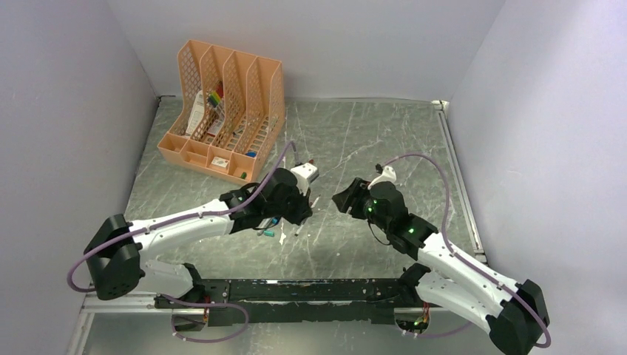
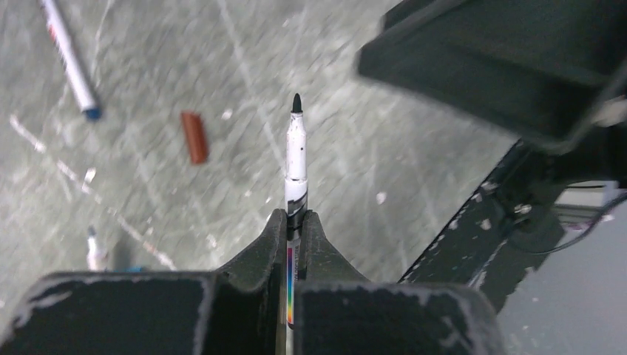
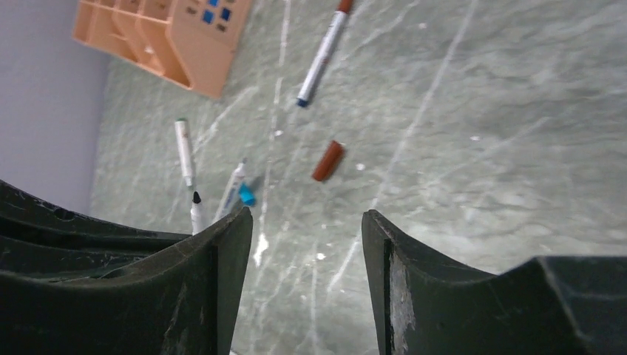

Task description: Insert the pens into the pen caps

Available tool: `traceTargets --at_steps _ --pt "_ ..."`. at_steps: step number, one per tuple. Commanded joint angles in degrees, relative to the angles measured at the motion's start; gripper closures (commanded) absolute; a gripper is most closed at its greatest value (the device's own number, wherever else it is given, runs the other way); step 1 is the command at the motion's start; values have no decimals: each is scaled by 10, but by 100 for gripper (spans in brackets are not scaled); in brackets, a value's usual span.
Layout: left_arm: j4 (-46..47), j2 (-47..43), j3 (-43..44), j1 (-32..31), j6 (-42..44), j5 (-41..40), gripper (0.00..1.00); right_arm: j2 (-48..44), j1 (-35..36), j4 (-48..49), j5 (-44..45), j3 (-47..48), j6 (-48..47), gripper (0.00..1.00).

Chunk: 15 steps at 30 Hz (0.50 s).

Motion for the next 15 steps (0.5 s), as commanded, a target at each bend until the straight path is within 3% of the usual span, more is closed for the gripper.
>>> traceTargets --at_steps 1,15 --pt "72 6 35 -16 13 35 93 3 -2 112 -75 -4 30 44" --pt "96 69 97 -53 2 21 93 -1 -2 121 -76 18 16 47"
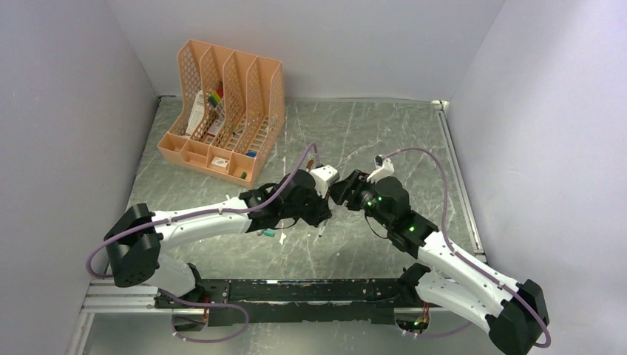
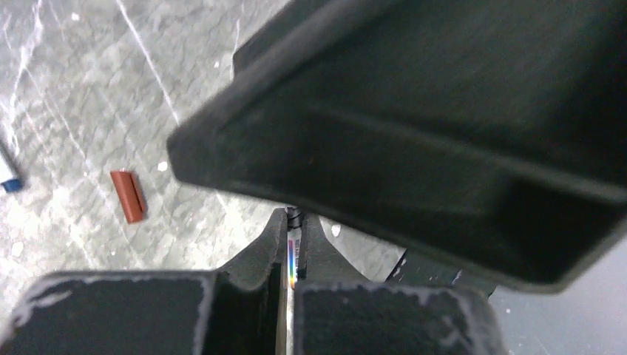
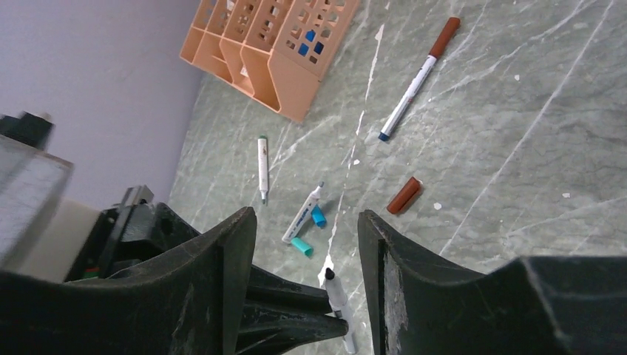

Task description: Insert the pens into the pen caps

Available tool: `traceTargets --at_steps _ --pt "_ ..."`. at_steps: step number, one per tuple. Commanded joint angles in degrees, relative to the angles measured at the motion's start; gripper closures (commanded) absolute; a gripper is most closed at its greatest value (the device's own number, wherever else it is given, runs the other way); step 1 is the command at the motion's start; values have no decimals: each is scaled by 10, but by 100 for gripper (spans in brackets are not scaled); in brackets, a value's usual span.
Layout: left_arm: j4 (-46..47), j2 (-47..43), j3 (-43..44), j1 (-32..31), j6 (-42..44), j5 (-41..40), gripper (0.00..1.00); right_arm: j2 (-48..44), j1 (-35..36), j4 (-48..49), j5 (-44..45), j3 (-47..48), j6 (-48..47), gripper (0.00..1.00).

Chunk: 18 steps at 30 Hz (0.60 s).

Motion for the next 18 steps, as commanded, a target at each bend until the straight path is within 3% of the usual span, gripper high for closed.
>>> traceTargets --at_steps 1,7,15,17,18 --pt "19 6 54 -6 2 -4 93 -14 1 19 -7 3 2 47" --pt "19 5 72 -6 7 -35 93 -17 0 -26 13 17 -15 52" --pt "18 31 107 -6 12 -25 93 -26 1 -43 23 16 -14 100" --pt "24 28 102 -6 15 -11 88 -30 1 -48 26 23 -20 100" --pt "29 26 97 -6 16 -2 78 -33 1 -50 31 27 -24 100"
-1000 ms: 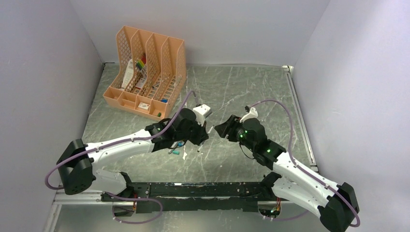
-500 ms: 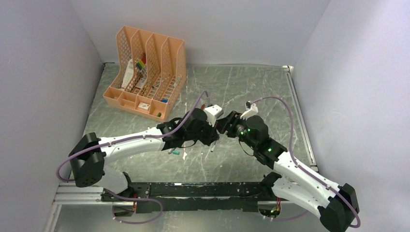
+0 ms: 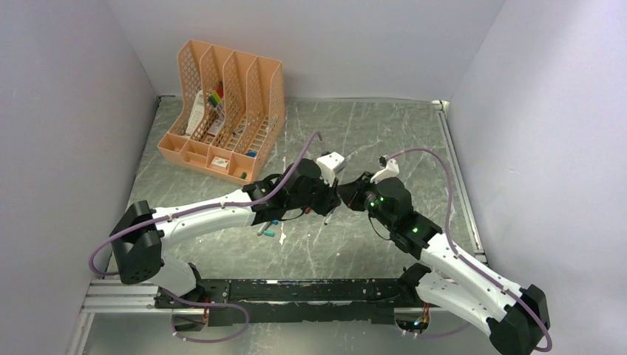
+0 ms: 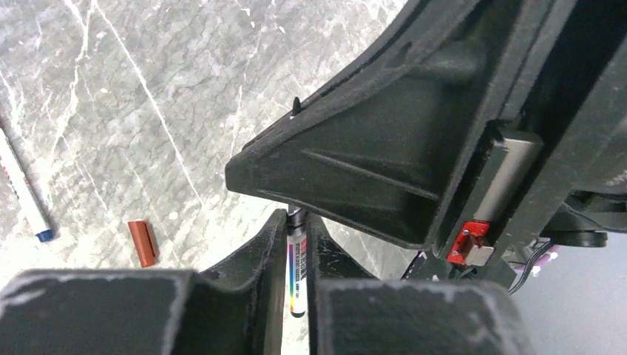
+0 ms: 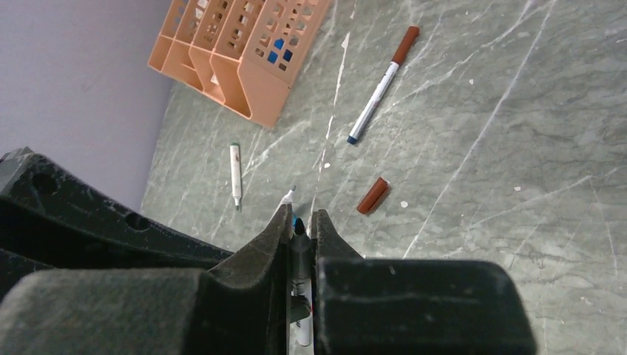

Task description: Insert the pens into the pen caps

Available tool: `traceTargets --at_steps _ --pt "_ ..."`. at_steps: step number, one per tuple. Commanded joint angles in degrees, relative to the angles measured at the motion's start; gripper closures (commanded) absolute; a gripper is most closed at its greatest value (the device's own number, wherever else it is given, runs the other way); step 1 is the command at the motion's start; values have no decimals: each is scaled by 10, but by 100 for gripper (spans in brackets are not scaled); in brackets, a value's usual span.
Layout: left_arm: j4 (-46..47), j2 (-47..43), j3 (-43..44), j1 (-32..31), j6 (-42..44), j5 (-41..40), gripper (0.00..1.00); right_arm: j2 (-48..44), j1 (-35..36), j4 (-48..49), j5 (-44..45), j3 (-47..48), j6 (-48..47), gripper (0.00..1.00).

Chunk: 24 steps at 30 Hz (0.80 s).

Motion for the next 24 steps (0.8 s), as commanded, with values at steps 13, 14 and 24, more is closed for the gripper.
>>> traceTargets --at_steps 13,14,24 --pt "64 -10 -18 -3 7 54 59 -20 4 -5 -34 50 -16 100" --pt "67 -12 -18 -3 7 51 68 -24 4 -8 -35 47 -15 100" --pt "54 -47 -41 0 53 -30 93 -51 4 -54 34 39 -4 43"
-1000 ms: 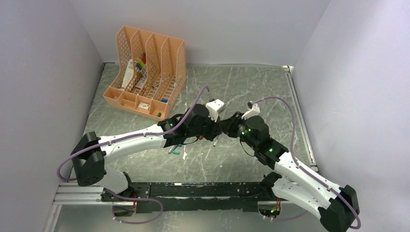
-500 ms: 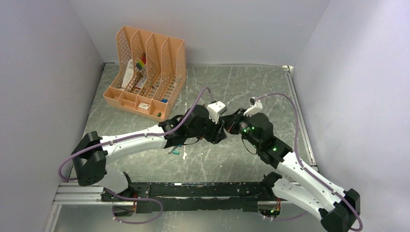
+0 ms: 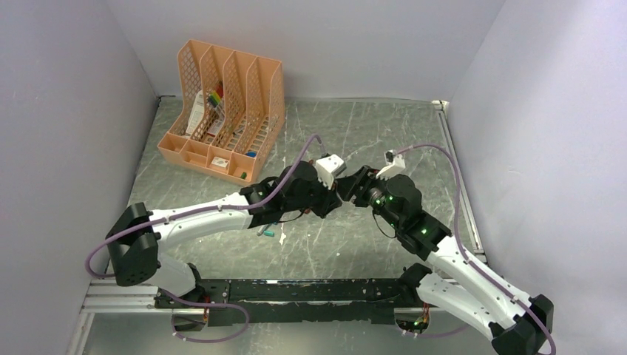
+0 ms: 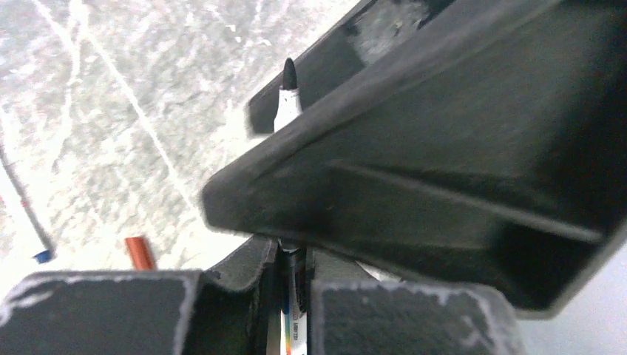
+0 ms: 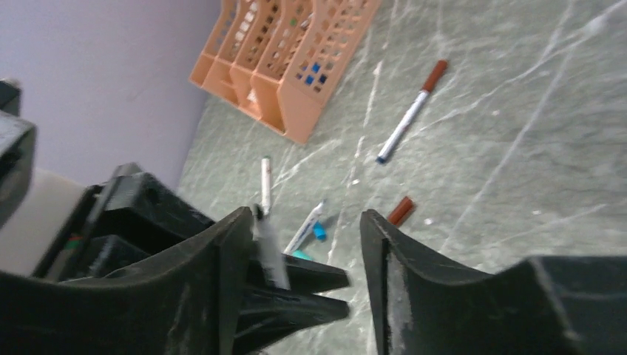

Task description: Insert the pens into the pen caps

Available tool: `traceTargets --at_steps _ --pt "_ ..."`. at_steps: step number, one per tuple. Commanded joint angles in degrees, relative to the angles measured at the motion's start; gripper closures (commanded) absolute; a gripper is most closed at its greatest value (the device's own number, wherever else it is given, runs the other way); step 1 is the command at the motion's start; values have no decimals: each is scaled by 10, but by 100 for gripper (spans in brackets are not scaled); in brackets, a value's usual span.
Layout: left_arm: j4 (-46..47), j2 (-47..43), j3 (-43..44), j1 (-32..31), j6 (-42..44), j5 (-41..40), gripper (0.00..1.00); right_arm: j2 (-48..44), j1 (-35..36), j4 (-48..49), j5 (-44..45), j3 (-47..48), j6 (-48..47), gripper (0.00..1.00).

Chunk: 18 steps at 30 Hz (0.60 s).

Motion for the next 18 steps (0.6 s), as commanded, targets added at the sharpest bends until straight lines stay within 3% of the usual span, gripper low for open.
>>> traceTargets --at_steps 1,7,11,15,18 --pt "22 -50 -39 8 32 -74 93 -29 2 -40 75 -6 14 41" --pt "40 -123 -144 157 -41 -26 93 22 -1 -66 103 -8 -2 40" --pt "11 -170 -155 199 -52 -53 93 142 20 -90 74 25 -15 56" --pt "-21 -180 -155 244 -63 -39 93 278 78 -131 127 96 -20 67" --pt "4 -191 -180 271 -78 -12 93 350 95 -142 139 141 -19 67"
